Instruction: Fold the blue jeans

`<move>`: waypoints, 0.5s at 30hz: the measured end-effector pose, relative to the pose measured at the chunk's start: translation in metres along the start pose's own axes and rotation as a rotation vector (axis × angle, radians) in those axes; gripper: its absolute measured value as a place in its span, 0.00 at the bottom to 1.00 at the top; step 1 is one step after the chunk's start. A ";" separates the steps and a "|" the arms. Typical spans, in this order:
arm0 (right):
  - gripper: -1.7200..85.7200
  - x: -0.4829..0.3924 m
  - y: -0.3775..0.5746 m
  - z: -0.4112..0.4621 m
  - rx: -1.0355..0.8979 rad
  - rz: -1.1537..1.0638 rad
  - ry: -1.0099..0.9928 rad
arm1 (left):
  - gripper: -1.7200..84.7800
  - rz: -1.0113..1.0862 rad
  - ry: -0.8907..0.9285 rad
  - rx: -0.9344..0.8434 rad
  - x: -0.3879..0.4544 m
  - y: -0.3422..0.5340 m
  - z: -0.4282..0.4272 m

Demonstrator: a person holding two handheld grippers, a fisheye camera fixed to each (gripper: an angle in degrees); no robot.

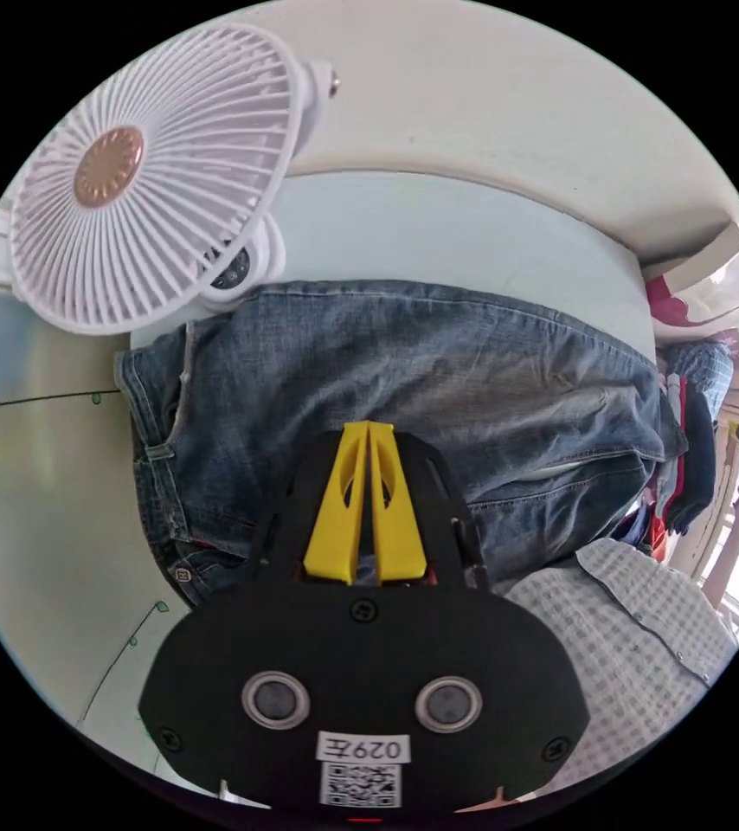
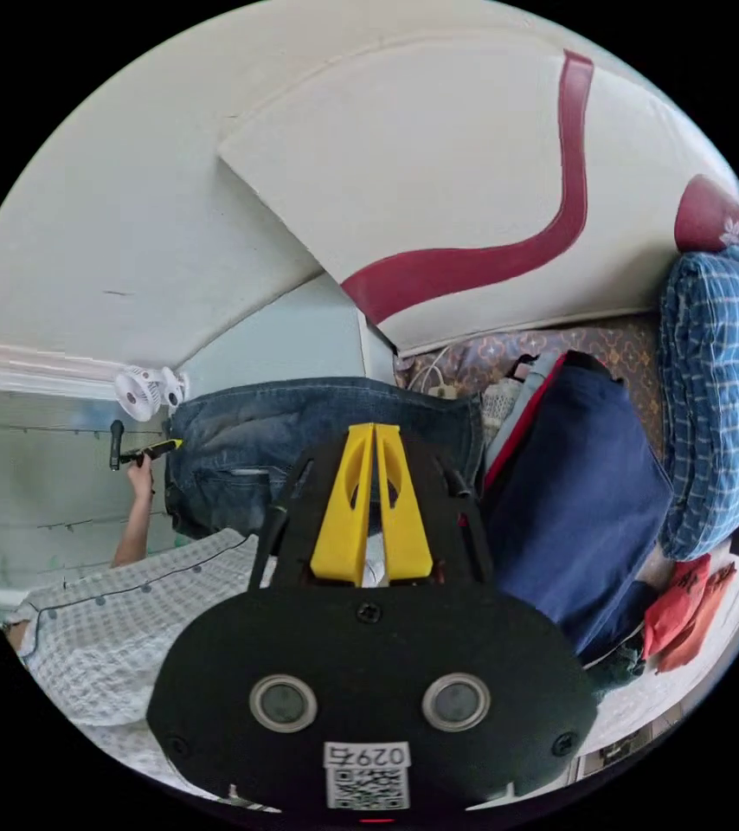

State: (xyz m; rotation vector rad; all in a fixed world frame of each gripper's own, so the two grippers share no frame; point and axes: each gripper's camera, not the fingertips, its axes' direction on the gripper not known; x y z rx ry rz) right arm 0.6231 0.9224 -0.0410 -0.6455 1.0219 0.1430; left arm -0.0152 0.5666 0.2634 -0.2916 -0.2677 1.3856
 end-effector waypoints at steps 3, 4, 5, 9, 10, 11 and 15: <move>0.02 -0.026 -0.034 0.090 -0.216 -0.038 -0.006 | 0.01 0.030 -0.032 -0.100 0.005 -0.018 0.026; 0.01 -0.032 -0.038 0.112 -0.277 -0.052 -0.029 | 0.01 0.033 -0.025 -0.129 0.006 -0.021 0.033; 0.01 -0.045 -0.042 0.148 -0.356 -0.083 -0.082 | 0.01 0.035 -0.008 -0.163 0.006 -0.024 0.043; 0.01 -0.083 -0.042 0.199 -0.345 -0.132 0.121 | 0.01 0.013 -0.018 -0.142 -0.001 -0.018 0.048; 0.01 -0.086 -0.043 0.199 -0.323 -0.124 0.134 | 0.01 0.018 -0.016 -0.143 -0.003 -0.019 0.047; 0.01 -0.089 -0.049 0.200 -0.301 -0.121 0.146 | 0.01 0.029 -0.012 -0.145 -0.006 -0.020 0.046; 0.01 -0.092 -0.080 0.205 -0.222 -0.136 0.131 | 0.01 0.005 0.028 -0.105 -0.029 -0.038 0.037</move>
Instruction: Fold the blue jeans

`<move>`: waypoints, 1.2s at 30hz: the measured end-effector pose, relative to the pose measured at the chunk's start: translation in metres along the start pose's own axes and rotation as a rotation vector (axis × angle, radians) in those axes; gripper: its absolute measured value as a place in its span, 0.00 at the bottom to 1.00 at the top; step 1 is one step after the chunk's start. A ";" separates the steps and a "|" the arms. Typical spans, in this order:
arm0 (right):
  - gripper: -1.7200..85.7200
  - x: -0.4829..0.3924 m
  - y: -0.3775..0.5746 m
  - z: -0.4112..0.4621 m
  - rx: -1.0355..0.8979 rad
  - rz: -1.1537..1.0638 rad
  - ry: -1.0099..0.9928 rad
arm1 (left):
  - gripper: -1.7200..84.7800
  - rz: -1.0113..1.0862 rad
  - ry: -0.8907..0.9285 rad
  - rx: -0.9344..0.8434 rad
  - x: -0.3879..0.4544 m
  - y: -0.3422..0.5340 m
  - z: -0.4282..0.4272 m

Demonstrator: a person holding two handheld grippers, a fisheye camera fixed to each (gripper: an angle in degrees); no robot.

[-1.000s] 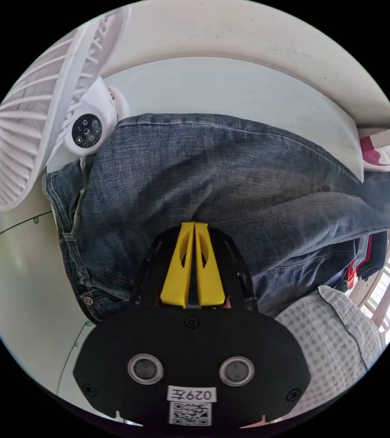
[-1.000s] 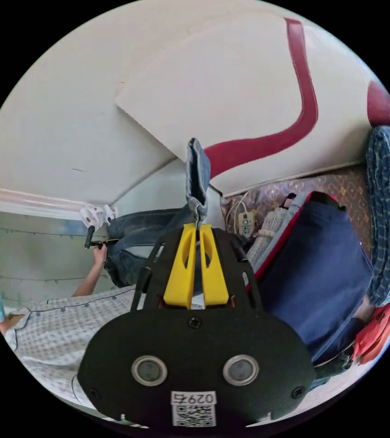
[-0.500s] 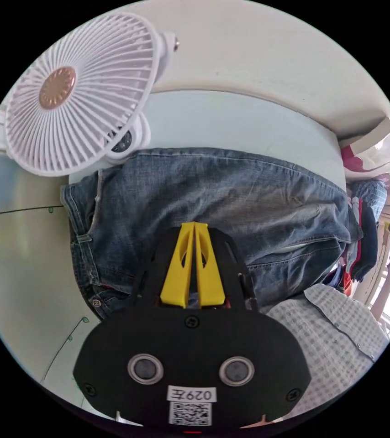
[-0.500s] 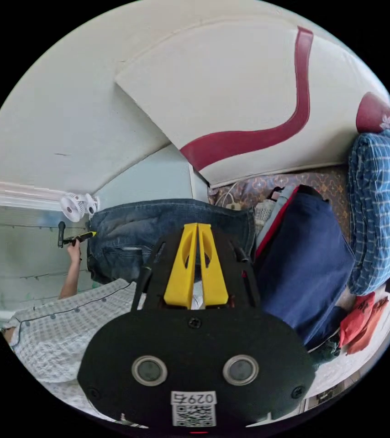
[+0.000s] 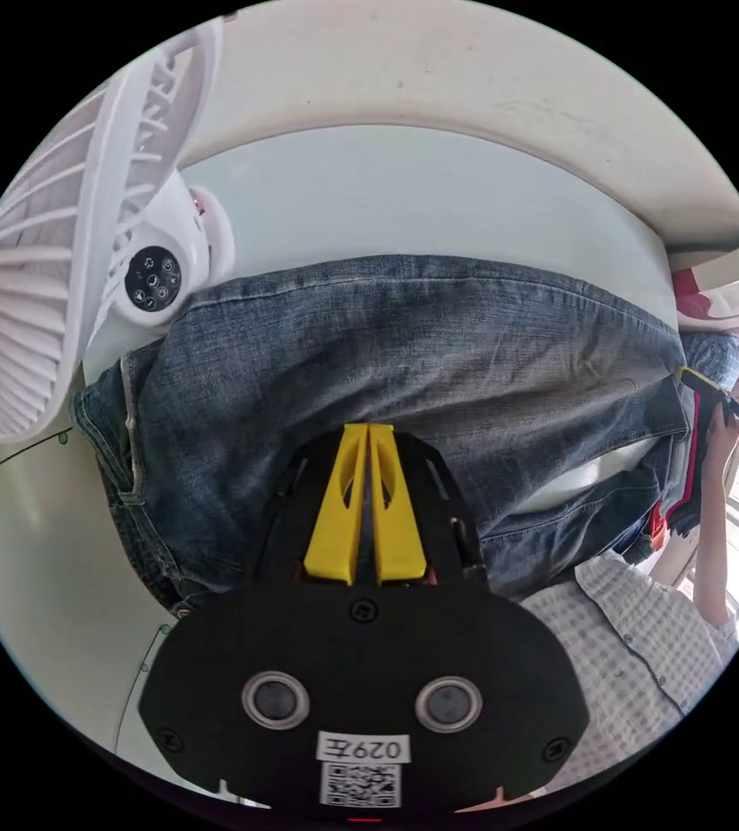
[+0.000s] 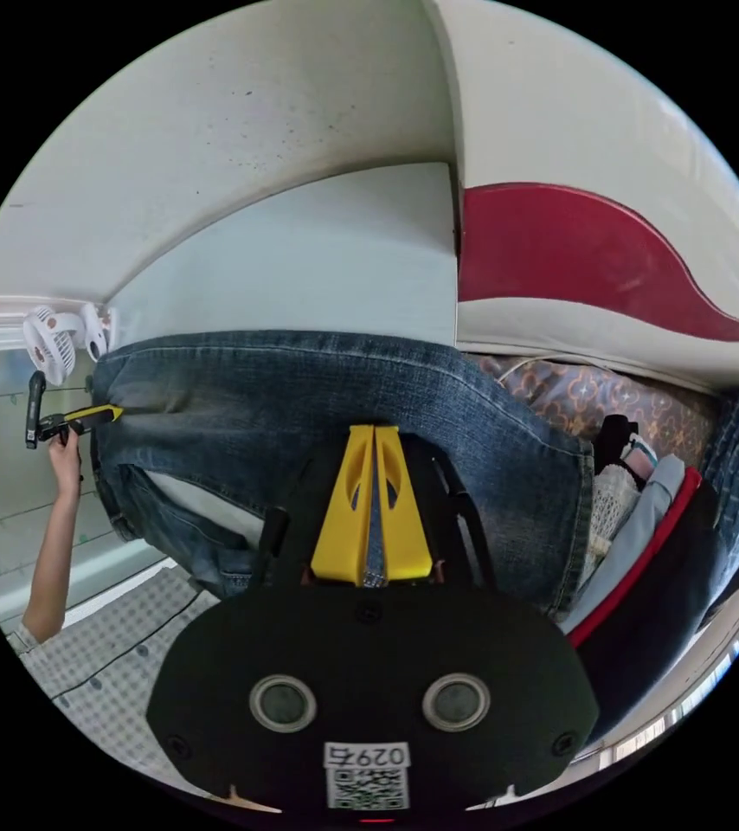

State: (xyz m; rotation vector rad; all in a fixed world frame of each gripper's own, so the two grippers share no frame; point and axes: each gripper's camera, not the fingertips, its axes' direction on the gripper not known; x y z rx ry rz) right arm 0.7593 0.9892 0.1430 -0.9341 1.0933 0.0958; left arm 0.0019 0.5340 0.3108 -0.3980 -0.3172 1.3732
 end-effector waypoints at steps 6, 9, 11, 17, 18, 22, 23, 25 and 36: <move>0.01 -0.016 -0.023 0.002 -0.074 -0.011 0.025 | 0.01 0.015 0.035 -0.045 -0.026 -0.015 -0.008; 0.01 -0.045 0.021 -0.008 -0.027 -0.131 -0.002 | 0.01 0.037 0.059 0.074 -0.036 0.024 -0.025; 0.01 -0.058 0.051 0.002 -0.079 -0.170 -0.020 | 0.01 0.021 0.048 0.137 -0.044 0.054 -0.032; 0.01 -0.067 0.105 0.008 0.023 -0.156 0.087 | 0.01 -0.122 0.149 0.280 -0.106 0.155 -0.051; 0.01 -0.067 0.101 0.008 0.029 -0.158 -0.023 | 0.01 -0.164 0.182 0.307 -0.124 0.176 -0.054; 0.01 -0.069 0.092 0.047 -0.133 -0.104 0.056 | 0.01 -0.262 0.249 0.348 -0.176 0.239 -0.053; 0.01 -0.069 0.102 0.053 -0.149 -0.086 0.077 | 0.02 -0.287 0.258 0.354 -0.192 0.261 -0.051; 0.01 -0.070 0.138 0.041 -0.040 -0.066 -0.002 | 0.04 -0.312 0.268 0.354 -0.213 0.293 -0.045; 0.07 0.025 0.492 0.071 0.225 0.465 -0.428 | 0.24 -0.398 0.435 0.121 -0.305 0.386 0.081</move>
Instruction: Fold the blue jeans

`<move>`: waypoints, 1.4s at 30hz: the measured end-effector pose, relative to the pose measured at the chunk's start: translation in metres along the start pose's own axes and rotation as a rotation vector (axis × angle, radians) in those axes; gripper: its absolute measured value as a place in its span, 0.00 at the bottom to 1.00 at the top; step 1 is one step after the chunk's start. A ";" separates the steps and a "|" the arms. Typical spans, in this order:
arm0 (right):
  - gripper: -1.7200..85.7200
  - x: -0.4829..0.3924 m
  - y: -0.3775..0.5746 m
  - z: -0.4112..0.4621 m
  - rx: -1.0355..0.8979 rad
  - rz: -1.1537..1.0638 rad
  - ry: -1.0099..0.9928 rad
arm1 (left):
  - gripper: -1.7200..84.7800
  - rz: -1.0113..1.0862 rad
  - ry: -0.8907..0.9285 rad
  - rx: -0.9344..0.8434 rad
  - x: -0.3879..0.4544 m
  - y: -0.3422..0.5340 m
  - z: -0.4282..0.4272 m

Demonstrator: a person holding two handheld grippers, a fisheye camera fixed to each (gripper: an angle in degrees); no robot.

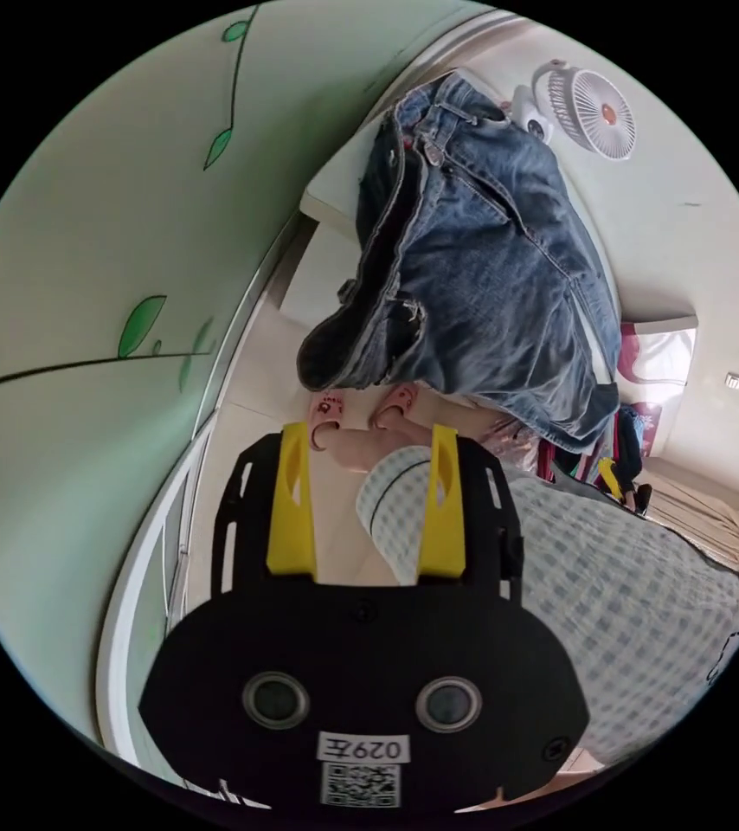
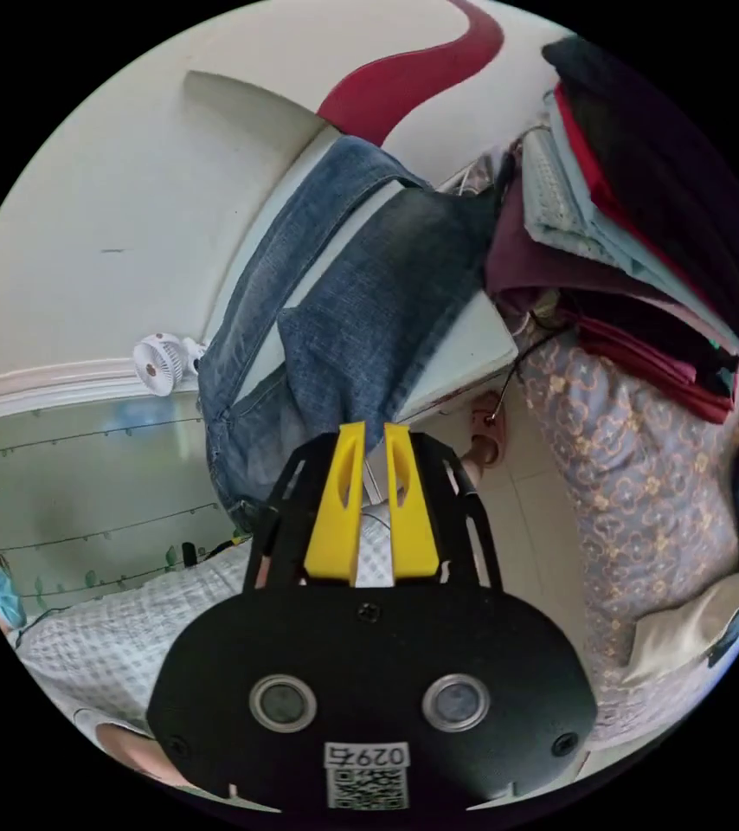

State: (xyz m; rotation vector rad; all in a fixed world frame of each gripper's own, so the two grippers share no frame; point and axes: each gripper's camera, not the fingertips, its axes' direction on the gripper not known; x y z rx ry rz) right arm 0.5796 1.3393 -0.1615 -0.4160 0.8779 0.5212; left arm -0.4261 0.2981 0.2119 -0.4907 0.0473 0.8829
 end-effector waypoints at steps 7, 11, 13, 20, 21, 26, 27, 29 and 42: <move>0.16 0.099 0.088 0.017 0.195 0.279 -0.282 | 0.27 0.169 -0.152 -0.107 -0.006 -0.056 0.016; 0.18 0.121 0.104 0.049 0.288 0.343 -0.519 | 0.23 0.238 -0.112 -0.144 0.001 -0.083 0.026; 0.18 0.122 0.101 0.064 0.263 0.354 -0.527 | 0.15 0.241 -0.058 -0.152 0.001 -0.090 0.027; 0.05 0.103 0.089 0.061 0.287 0.371 -0.511 | 0.03 0.289 -0.118 -0.134 0.016 -0.077 -0.007; 0.04 0.093 0.091 0.051 0.284 0.319 -0.474 | 0.03 0.292 -0.138 -0.114 0.020 -0.072 -0.018; 0.02 0.039 0.109 -0.002 0.370 0.189 -0.517 | 0.02 0.293 -0.231 -0.019 0.049 -0.051 -0.069; 0.02 0.018 0.109 -0.020 0.386 0.148 -0.479 | 0.02 0.306 -0.267 0.006 0.062 -0.048 -0.083; 0.02 -0.021 0.097 -0.044 0.378 0.054 -0.409 | 0.02 0.332 -0.327 0.036 0.085 -0.047 -0.104; 0.02 -0.337 -0.271 0.038 -0.002 -0.206 0.178 | 0.08 0.257 -0.518 -0.094 0.216 -0.287 -0.150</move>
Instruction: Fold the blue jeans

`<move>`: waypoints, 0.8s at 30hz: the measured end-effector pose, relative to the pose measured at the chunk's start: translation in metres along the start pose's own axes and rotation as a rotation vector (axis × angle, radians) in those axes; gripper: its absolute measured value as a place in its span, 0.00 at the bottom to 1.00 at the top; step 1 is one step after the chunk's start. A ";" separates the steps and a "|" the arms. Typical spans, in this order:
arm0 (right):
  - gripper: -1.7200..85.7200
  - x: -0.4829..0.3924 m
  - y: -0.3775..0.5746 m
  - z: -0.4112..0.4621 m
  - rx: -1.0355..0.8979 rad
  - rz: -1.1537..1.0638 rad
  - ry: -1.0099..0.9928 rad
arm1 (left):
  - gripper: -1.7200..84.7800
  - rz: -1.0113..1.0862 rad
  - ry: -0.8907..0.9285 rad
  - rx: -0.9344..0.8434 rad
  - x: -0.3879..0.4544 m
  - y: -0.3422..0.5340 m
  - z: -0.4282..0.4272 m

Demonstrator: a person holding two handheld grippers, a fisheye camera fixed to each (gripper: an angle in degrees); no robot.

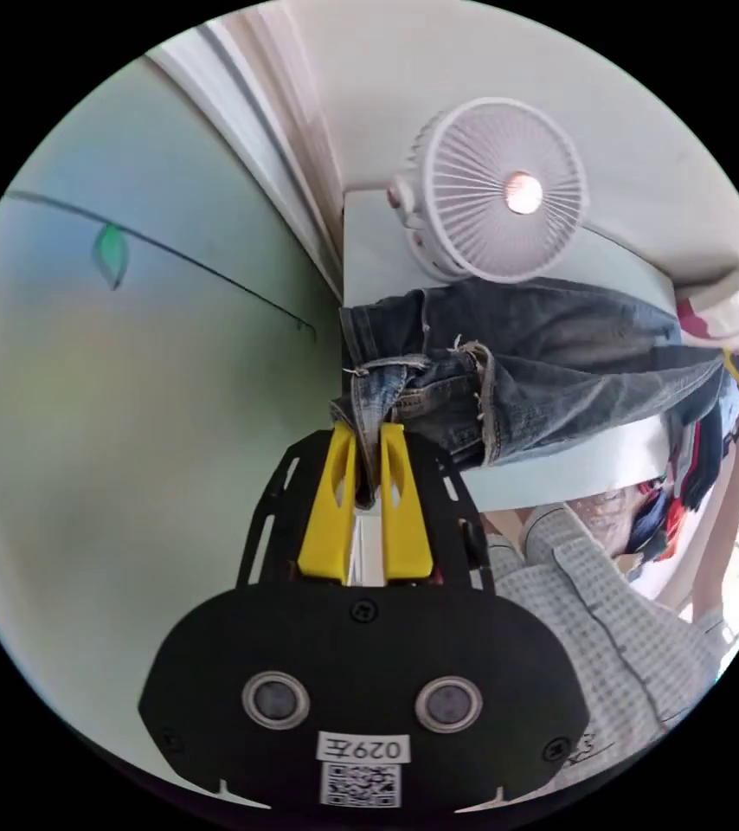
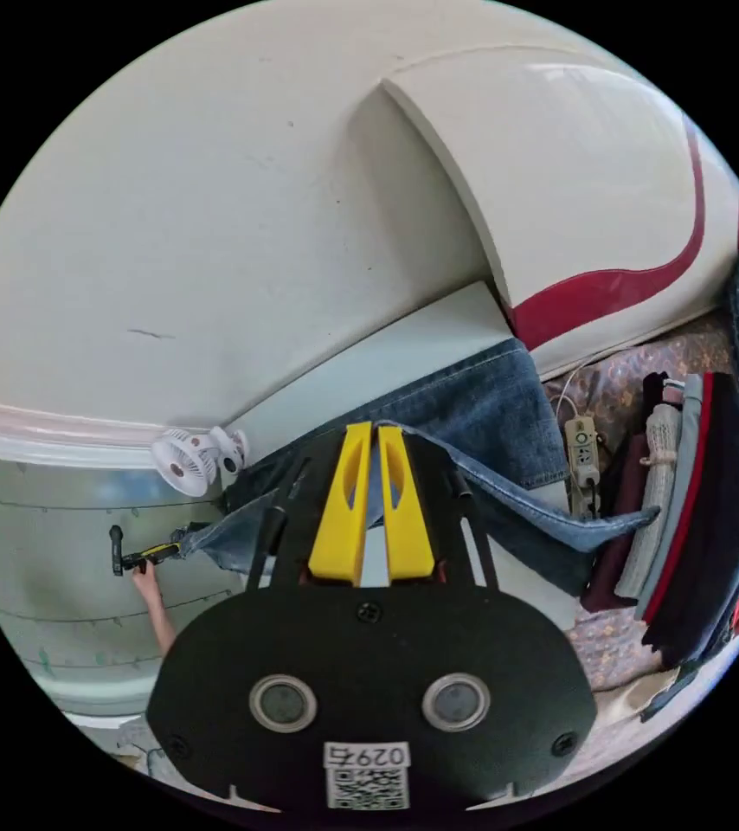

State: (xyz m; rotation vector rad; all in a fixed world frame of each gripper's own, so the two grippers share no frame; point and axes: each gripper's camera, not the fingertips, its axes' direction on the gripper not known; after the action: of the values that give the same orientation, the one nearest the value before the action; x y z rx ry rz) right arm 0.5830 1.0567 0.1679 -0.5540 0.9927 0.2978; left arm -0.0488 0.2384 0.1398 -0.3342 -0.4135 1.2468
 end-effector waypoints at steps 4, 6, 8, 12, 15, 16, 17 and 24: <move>0.02 -0.028 -0.080 0.073 -0.260 -0.051 0.022 | 0.05 -0.163 0.167 -0.037 -0.026 -0.030 0.019; 0.02 -0.056 -0.080 0.059 -0.095 -0.199 -0.089 | 0.02 -0.247 0.182 0.114 -0.033 0.004 0.009; 0.02 -0.075 -0.070 0.058 -0.048 -0.280 -0.112 | 0.01 -0.308 0.142 0.199 -0.033 0.034 0.004; 0.01 -0.146 -0.051 0.114 -0.254 -0.482 -0.174 | 0.01 -0.228 0.223 0.237 0.009 0.060 0.030; 0.01 -0.210 -0.045 0.182 -0.405 -0.601 0.016 | 0.01 -0.135 0.167 0.088 0.051 0.027 0.077; 0.01 -0.222 -0.044 0.195 -0.430 -0.621 0.080 | 0.01 -0.115 0.148 0.066 0.059 0.018 0.084; 0.01 -0.242 -0.041 0.221 -0.471 -0.652 0.217 | 0.01 -0.085 0.100 0.037 0.070 0.002 0.096; 0.01 -0.327 -0.014 0.259 -0.497 -0.799 0.591 | 0.01 0.011 -0.013 -0.125 0.086 -0.026 0.133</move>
State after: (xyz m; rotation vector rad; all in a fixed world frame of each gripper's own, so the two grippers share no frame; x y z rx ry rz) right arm 0.6024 1.1954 0.5609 -1.4928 1.1724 -0.3741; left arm -0.0677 0.3164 0.2792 -0.4350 -0.5024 1.2373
